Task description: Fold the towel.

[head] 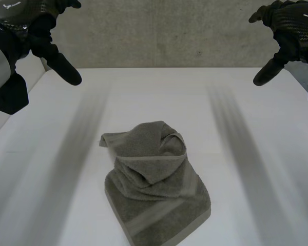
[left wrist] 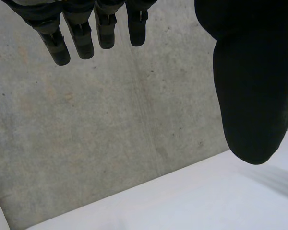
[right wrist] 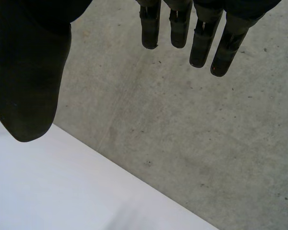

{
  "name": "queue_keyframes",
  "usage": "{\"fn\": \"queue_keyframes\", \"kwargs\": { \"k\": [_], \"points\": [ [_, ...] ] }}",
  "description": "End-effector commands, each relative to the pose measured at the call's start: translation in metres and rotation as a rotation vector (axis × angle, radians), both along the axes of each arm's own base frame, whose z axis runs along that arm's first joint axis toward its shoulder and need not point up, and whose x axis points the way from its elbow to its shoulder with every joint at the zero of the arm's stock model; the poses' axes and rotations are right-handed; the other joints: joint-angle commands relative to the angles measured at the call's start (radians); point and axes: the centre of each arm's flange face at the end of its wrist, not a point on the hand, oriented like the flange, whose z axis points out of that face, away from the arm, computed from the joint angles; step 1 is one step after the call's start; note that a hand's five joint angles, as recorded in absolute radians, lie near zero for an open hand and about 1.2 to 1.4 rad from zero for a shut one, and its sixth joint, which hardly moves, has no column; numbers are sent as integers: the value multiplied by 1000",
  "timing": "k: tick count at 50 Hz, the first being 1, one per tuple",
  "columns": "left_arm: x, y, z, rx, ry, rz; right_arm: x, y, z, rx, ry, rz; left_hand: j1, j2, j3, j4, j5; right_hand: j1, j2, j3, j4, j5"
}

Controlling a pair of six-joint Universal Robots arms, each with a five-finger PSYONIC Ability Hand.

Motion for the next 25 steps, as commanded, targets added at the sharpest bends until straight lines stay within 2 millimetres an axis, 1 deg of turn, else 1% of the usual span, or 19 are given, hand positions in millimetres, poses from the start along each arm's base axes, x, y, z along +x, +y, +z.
{"fn": "queue_keyframes", "kwargs": {
  "k": [1, 4, 6, 7, 9, 10, 12, 14, 15, 16, 17, 18, 19, 20, 21, 22, 23, 24, 25],
  "points": [
    [-2, -5, -10, 34, -17, 1, 2, -3, -5, -14, 56, 11, 16, 22, 22, 23, -13, -62, -77, -71, -91, -70],
    [-2, -5, -14, 45, -22, -1, 5, -5, -10, -35, 118, 25, 16, 22, 22, 23, -13, -62, -77, -71, -91, -70],
    [-2, -5, -29, 84, -43, -2, 6, -6, -15, -40, 174, 44, 30, 37, 37, 38, 2, -62, -77, -71, -91, -70],
    [-2, -5, -29, 85, -43, -2, 6, -6, -15, -40, 174, 44, 30, 37, 37, 38, 2, -62, -77, -71, -91, -70],
    [0, -7, -48, 124, -68, -3, 12, -5, -29, -68, 313, 109, 42, 49, 48, 50, 13, -62, -77, -71, -91, -70],
    [0, -7, -48, 124, -68, -3, 12, -5, -29, -68, 314, 110, 42, 49, 48, 50, 13, -62, -77, -71, -91, -70],
    [4, -14, -61, 143, -84, 16, 22, -1, -44, -100, 423, 214, 60, 66, 66, 67, 31, -62, -77, -71, -91, -70],
    [12, -28, -90, 174, -136, 36, 30, 3, -53, -108, 461, 285, 98, 104, 104, 105, 69, -62, -77, -71, -91, -70],
    [12, -28, -91, 175, -137, 36, 37, 6, -64, -111, 489, 353, 98, 104, 104, 105, 69, -62, -77, -71, -91, -70],
    [15, -33, -104, 181, -167, 26, 37, 6, -64, -111, 490, 353, 110, 116, 116, 117, 81, -62, -77, -71, -91, -70],
    [16, -38, -117, 184, -194, 5, 43, 8, -75, -99, 505, 416, 118, 125, 125, 126, 90, -62, -77, -71, -91, -70],
    [16, -38, -117, 184, -194, 5, 43, 8, -75, -99, 505, 417, 118, 125, 125, 126, 90, -62, -77, -71, -91, -70],
    [16, -41, -132, 195, -217, -27, 49, 8, -87, -80, 511, 470, 142, 148, 148, 149, 113, -49, -64, -58, -78, -57],
    [16, -41, -133, 195, -217, -28, 54, 10, -99, -63, 515, 528, 142, 149, 148, 149, 113, -14, -29, -23, -43, -22],
    [15, -43, -148, 208, -236, -64, 55, 10, -99, -63, 515, 529, 162, 169, 169, 170, 134, -14, -29, -23, -43, -22],
    [15, -45, -162, 222, -252, -96, 61, 13, -111, -39, 514, 581, 168, 175, 175, 176, 140, 1, -14, -8, -28, -7],
    [15, -45, -163, 222, -253, -96, 68, 17, -123, -22, 519, 628, 168, 175, 175, 176, 140, 4, -11, -5, -25, -4],
    [14, -46, -176, 235, -265, -126, 68, 17, -123, -22, 519, 629, 200, 207, 207, 208, 172, 4, -11, -5, -25, -4],
    [13, -48, -189, 245, -274, -151, 73, 19, -134, -14, 529, 662, 215, 222, 221, 223, 186, 7, -8, -2, -22, -1]
  ]
}}
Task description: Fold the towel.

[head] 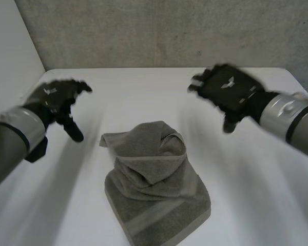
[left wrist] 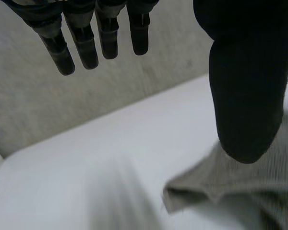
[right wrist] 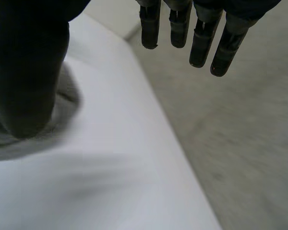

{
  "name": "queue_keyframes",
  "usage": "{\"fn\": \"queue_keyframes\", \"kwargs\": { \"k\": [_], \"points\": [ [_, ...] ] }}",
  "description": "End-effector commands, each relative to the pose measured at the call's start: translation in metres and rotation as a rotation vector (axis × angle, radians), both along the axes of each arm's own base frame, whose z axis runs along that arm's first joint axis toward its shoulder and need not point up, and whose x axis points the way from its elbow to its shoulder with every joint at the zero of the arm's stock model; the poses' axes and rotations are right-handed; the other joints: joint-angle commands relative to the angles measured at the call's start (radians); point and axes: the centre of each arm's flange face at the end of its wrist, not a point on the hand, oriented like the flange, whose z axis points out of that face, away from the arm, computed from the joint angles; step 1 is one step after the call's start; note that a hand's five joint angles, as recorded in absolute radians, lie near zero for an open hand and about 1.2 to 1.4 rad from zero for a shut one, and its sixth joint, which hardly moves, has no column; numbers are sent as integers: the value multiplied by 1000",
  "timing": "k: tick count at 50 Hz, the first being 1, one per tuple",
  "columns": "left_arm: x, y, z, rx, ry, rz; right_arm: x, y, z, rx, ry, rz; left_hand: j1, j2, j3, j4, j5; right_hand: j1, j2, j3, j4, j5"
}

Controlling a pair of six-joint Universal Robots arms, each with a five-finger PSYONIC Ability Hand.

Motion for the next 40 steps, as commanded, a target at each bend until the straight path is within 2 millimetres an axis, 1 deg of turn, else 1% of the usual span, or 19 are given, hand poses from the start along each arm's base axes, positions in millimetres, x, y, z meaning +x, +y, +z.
{"fn": "queue_keyframes", "kwargs": {
  "k": [1, 5, 12, 17, 21, 23, 25, 29, 30, 31, 32, 33, 34, 35, 36, 37, 38, 39, 40],
  "points": [
    [-2, -9, -62, 60, -57, -131, 26, 12, -50, 110, 49, 180, 110, 109, 110, 111, 108, 6, -8, -2, -22, -1],
    [-1, -18, -96, 102, -61, -161, 34, 13, -79, 112, 119, 235, 168, 168, 169, 169, 167, 20, 6, 12, -8, 14],
    [-5, -30, -123, 82, -51, -173, 45, 12, -111, 60, 197, 292, 198, 197, 198, 199, 196, 173, 159, 165, 145, 166],
    [-11, -46, -136, -6, -37, -181, 48, 3, -126, 5, 234, 288, 543, 543, 544, 544, 542, 302, 288, 294, 274, 296],
    [-17, -53, -135, -65, -25, -192, 57, -14, -125, -119, 207, 262, 700, 699, 700, 701, 698, 705, 692, 698, 678, 699],
    [-24, -63, -129, -139, -6, -198, 62, -19, -121, -167, 186, 258, 1044, 1044, 1045, 1045, 1043, 948, 934, 940, 920, 941],
    [-30, -67, -125, -169, 1, -209, 69, -22, -116, -219, 166, 263, 1110, 1109, 1110, 1111, 1108, 1158, 1144, 1150, 1130, 1152],
    [-46, -74, -107, -260, 24, -237, 87, -40, -81, -419, 101, 220, 1110, 1110, 1111, 1111, 1109, 1158, 1145, 1150, 1130, 1152],
    [-52, -80, -90, -323, 38, -242, 92, -49, -59, -497, 67, 174, 1110, 1110, 1111, 1111, 1109, 1158, 1145, 1150, 1130, 1152],
    [-58, -86, -68, -396, 55, -242, 92, -49, -58, -498, 67, 174, 1110, 1110, 1111, 1111, 1109, 1158, 1145, 1150, 1130, 1152],
    [-58, -86, -68, -397, 55, -242, 97, -56, -28, -577, 13, 119, 1110, 1110, 1111, 1111, 1109, 1158, 1145, 1150, 1130, 1152],
    [-63, -91, -37, -485, 81, -236, 97, -62, 12, -657, -64, 48, 1110, 1110, 1111, 1111, 1109, 1158, 1145, 1150, 1130, 1152],
    [-63, -91, -37, -486, 82, -236, 97, -62, 12, -658, -64, 47, 1110, 1110, 1111, 1111, 1109, 1158, 1145, 1150, 1130, 1152],
    [-63, -94, 0, -583, 120, -204, 93, -65, 54, -728, -163, -22, 1110, 1110, 1111, 1111, 1109, 1158, 1145, 1150, 1130, 1152],
    [-59, -97, 36, -675, 174, -151, 93, -65, 55, -728, -164, -22, 1110, 1110, 1111, 1111, 1109, 1158, 1145, 1150, 1130, 1152],
    [-59, -97, 36, -676, 175, -151, 87, -63, 93, -774, -276, -68, 1110, 1110, 1111, 1111, 1109, 1158, 1145, 1150, 1130, 1152],
    [-52, -97, 70, -758, 249, -84, 79, -61, 120, -788, -380, -102, 1110, 1110, 1111, 1111, 1109, 1158, 1145, 1150, 1130, 1152],
    [-42, -98, 94, -813, 317, -23, 79, -60, 121, -788, -381, -102, 1110, 1110, 1111, 1111, 1109, 1158, 1145, 1150, 1130, 1152],
    [-42, -98, 94, -814, 317, -22, 72, -57, 140, -779, -468, -120, 1110, 1110, 1111, 1111, 1109, 1158, 1145, 1150, 1130, 1152]
  ]
}}
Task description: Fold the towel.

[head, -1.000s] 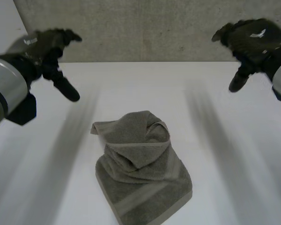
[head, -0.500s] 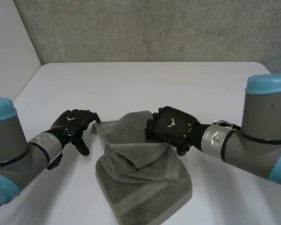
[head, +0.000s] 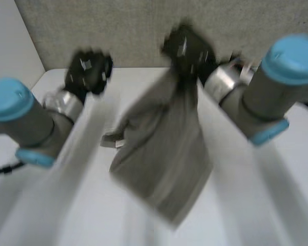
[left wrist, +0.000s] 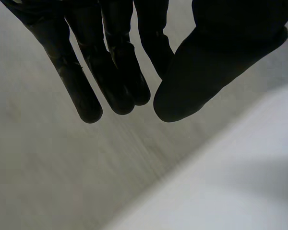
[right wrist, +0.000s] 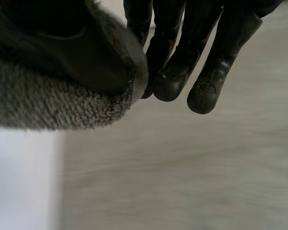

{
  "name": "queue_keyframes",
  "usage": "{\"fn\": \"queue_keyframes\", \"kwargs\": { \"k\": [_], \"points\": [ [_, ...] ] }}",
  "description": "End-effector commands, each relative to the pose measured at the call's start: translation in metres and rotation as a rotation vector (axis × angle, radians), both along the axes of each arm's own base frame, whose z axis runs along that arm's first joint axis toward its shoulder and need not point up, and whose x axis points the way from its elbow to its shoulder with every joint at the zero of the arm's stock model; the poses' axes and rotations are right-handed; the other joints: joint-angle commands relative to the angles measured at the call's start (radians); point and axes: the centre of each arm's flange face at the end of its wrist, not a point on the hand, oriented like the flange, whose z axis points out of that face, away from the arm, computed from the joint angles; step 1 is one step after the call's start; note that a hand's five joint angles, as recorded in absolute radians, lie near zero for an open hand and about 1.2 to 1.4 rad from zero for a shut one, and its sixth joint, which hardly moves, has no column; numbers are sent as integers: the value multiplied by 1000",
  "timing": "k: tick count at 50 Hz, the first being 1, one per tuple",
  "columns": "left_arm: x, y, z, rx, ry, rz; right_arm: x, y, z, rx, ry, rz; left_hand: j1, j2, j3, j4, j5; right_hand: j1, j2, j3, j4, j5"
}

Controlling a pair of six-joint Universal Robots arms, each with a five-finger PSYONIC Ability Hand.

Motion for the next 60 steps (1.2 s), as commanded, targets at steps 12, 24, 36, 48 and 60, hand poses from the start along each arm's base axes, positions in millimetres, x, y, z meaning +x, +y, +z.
{"fn": "queue_keyframes", "kwargs": {
  "k": [12, 24, 36, 48, 60],
  "points": [
    [26, 27, 71, 22, 401, 96, -15, 47, 61, 226, -113, -66, -391, -417, -416, -418, -400, 67, 69, 59, 58, 59],
    [1, 79, -15, 292, 240, -28, -31, 84, 13, 338, 107, -110, -604, -629, -628, -630, -612, 67, 69, 59, 58, 59],
    [-14, 97, -50, 385, 187, -75, -53, 151, -13, 368, 247, -47, -636, -662, -660, -662, -644, 67, 69, 59, 58, 59],
    [-35, 118, -79, 474, 113, -249, -78, 192, 19, 263, 189, -22, -633, -659, -658, -659, -641, 67, 69, 59, 58, 59],
    [-58, 126, -97, 489, 84, -317, -88, 209, 11, 283, 204, -16, -618, -644, -643, -644, -627, 67, 69, 59, 58, 59]
  ]
}}
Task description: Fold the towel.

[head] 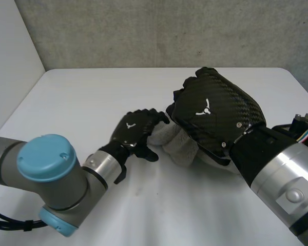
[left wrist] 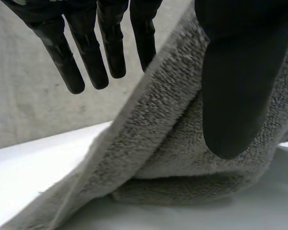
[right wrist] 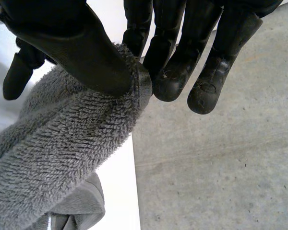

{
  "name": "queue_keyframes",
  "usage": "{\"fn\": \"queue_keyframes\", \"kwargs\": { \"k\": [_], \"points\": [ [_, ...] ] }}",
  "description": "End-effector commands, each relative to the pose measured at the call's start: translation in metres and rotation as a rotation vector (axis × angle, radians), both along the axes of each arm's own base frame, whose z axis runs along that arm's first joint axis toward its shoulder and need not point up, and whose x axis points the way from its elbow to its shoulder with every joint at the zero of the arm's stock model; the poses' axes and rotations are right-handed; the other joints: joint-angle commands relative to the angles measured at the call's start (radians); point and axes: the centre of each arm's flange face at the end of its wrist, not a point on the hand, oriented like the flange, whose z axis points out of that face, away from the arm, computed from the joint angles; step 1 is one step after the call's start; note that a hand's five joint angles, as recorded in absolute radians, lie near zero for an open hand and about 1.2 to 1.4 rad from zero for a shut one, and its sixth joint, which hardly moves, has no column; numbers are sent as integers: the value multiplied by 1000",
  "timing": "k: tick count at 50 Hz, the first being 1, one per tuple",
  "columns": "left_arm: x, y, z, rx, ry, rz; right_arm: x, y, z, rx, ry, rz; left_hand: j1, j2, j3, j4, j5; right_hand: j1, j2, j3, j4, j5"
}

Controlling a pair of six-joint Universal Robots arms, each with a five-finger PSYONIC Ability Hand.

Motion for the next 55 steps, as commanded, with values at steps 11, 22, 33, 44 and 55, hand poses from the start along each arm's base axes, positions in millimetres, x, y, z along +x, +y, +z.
{"fn": "queue_keyframes", "kwargs": {
  "k": [11, 22, 33, 44, 55],
  "points": [
    [-16, -17, -27, -46, -7, 68, -14, 15, -2, -5, -5, -6, 897, 901, 901, 902, 903, 67, 69, 58, 58, 49],
    [39, -60, 27, -290, -151, 400, -20, -10, -3, -11, 4, -79, 898, 902, 902, 903, 905, 67, 69, 58, 58, 49],
    [87, -1, 191, -634, 62, 516, -36, -45, 40, -41, -159, -217, 898, 902, 902, 903, 905, 67, 69, 58, 58, 49],
    [94, 12, 213, -610, 18, 464, -46, -53, 57, 93, -213, -280, 898, 902, 902, 903, 905, 67, 69, 58, 58, 49],
    [88, -58, 74, -188, -299, 450, -15, -99, -41, 484, 5, -225, 898, 902, 902, 903, 905, 67, 69, 58, 58, 49]
  ]
}}
